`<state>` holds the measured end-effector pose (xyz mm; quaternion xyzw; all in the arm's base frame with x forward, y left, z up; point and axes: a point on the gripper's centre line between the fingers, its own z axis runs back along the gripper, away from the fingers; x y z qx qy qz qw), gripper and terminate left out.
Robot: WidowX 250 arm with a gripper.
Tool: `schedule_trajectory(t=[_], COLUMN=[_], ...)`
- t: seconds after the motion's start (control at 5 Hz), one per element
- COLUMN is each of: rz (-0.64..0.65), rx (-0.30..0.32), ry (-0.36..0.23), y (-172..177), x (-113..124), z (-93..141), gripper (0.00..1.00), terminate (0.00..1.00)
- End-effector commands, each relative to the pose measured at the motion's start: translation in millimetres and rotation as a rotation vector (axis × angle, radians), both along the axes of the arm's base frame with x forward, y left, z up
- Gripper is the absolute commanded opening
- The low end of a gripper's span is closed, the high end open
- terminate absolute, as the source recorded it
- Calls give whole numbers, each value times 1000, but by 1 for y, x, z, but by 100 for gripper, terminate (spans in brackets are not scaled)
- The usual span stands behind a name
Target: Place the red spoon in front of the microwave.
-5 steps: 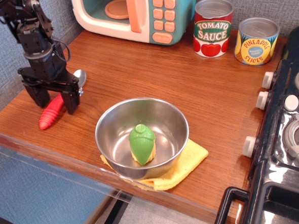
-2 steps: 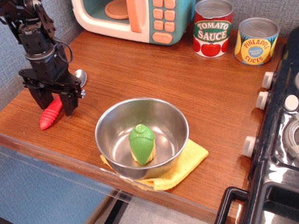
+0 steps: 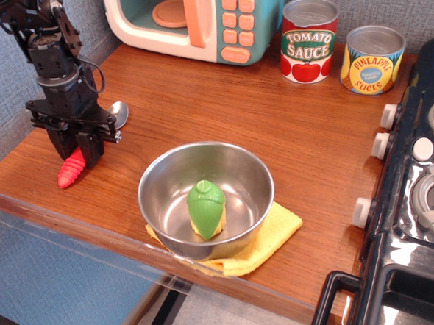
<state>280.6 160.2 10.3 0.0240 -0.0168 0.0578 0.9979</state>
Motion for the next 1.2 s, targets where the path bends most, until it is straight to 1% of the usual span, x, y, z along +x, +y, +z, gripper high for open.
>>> schedule_trajectory(t=[0.0,0.2,0.4,0.8,1.0], rz=[-112,-121,-98,-81,-73], rx=[1,50,71,98,97], ry=[-109,-157,-142,-31,3], y=[-7,5,21,42,54], x=[38,63,76,81,84], z=[43,66,61,29,19], gripper=[0,0,0,0,0], terminate=[0,0,0,0,0])
